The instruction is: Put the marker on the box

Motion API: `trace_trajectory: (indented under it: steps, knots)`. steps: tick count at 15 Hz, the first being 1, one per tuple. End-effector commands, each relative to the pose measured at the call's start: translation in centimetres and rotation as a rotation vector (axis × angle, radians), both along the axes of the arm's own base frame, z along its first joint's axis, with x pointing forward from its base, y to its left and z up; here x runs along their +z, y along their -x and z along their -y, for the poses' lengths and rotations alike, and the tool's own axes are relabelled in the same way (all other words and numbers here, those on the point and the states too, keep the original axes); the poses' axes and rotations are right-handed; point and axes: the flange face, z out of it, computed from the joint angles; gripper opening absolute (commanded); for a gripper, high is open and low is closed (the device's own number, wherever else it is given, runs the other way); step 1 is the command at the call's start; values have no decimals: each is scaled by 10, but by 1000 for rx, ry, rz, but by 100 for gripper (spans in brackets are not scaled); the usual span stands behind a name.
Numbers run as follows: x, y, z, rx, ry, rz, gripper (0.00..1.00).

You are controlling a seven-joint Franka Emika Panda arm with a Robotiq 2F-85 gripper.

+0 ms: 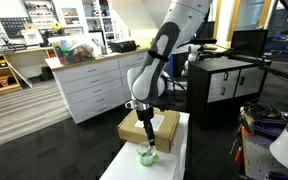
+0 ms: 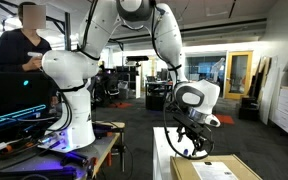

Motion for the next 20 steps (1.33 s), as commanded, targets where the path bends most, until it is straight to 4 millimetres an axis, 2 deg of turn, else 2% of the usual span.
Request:
trace_trajectory:
  steps: [1, 5, 6, 8, 18, 19, 20]
  knots:
    - [-7, 7, 6, 8, 4, -52, 100]
    - [-11, 13, 8, -4, 2, -82, 98]
    - [-10, 13, 8, -5, 2, -81, 73]
    - [-8, 12, 8, -4, 4, -72, 71]
    - [-4, 14, 9, -2, 5, -65, 8]
    - [-4, 14, 9, -2, 7, -65, 4]
    - [-3, 13, 10, -3, 8, -65, 4]
